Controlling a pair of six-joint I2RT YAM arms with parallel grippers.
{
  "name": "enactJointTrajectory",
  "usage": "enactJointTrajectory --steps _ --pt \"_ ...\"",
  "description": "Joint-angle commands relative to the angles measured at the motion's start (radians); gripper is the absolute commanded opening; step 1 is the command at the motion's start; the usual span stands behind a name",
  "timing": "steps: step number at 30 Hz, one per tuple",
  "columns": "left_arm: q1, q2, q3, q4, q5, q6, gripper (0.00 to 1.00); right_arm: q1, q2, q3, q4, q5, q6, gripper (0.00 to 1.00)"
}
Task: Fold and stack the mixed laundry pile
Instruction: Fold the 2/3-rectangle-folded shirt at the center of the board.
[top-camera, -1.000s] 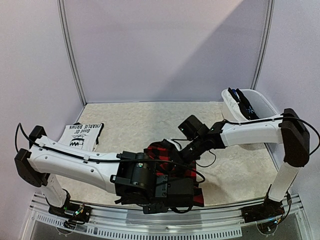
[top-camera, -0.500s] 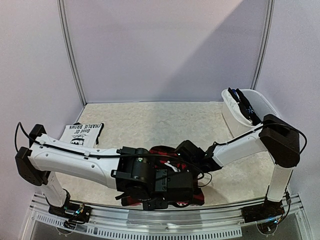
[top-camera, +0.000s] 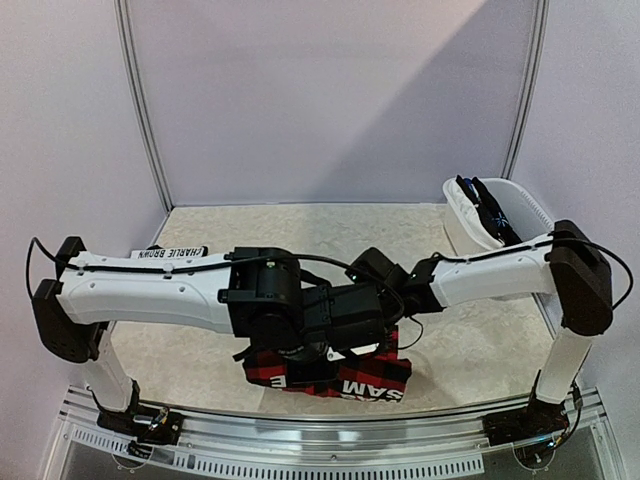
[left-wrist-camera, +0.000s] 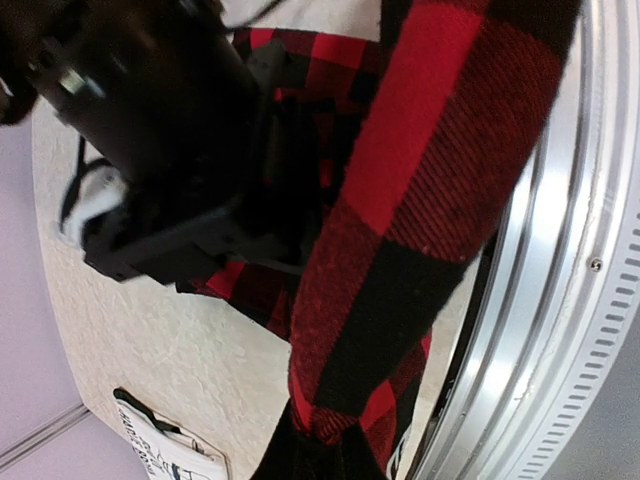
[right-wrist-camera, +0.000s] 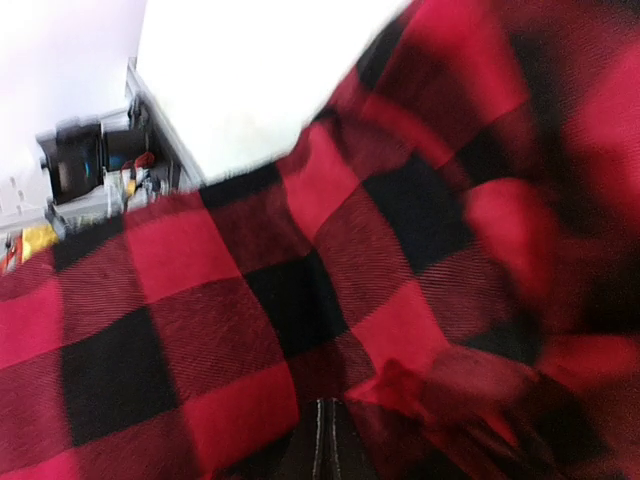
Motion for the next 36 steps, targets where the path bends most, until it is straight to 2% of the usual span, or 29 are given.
enactJointTrajectory --steps 1,11,16,22,25,27,29,31,36 --pt "0.042 -0.008 0.039 0.01 0.018 0.089 0.0 -0.079 -0.103 0.043 -0.204 0.169 -0.024 0.05" --pt "0.155 0.027 0.054 0.104 0.068 0.21 0.0 -0.25 -0.314 0.019 -0.438 0.434 -0.002 0.09" --pt "0.196 0.066 0.071 0.165 0.066 0.271 0.0 -0.307 -0.416 -0.006 -0.505 0.509 0.025 0.1" --pt "0.238 0.129 0.101 0.249 0.079 0.348 0.0 -0.332 -0.476 -0.028 -0.537 0.53 0.041 0.11" --pt "0.254 0.15 0.111 0.279 0.079 0.388 0.0 -0.336 -0.458 -0.037 -0.477 0.46 0.024 0.13" --pt "0.257 0.146 0.115 0.282 0.077 0.403 0.0 -0.341 -0.427 -0.035 -0.369 0.358 -0.014 0.13" --pt "0.261 0.126 0.099 0.288 0.087 0.402 0.0 -0.345 -0.35 0.015 -0.277 0.213 -0.054 0.13" --pt "0.26 0.103 0.075 0.279 0.093 0.4 0.0 -0.346 -0.245 0.095 -0.254 0.065 -0.112 0.12" --pt "0.242 0.015 0.006 0.263 0.073 0.381 0.0 -0.345 0.012 0.226 -0.256 -0.119 -0.231 0.08"
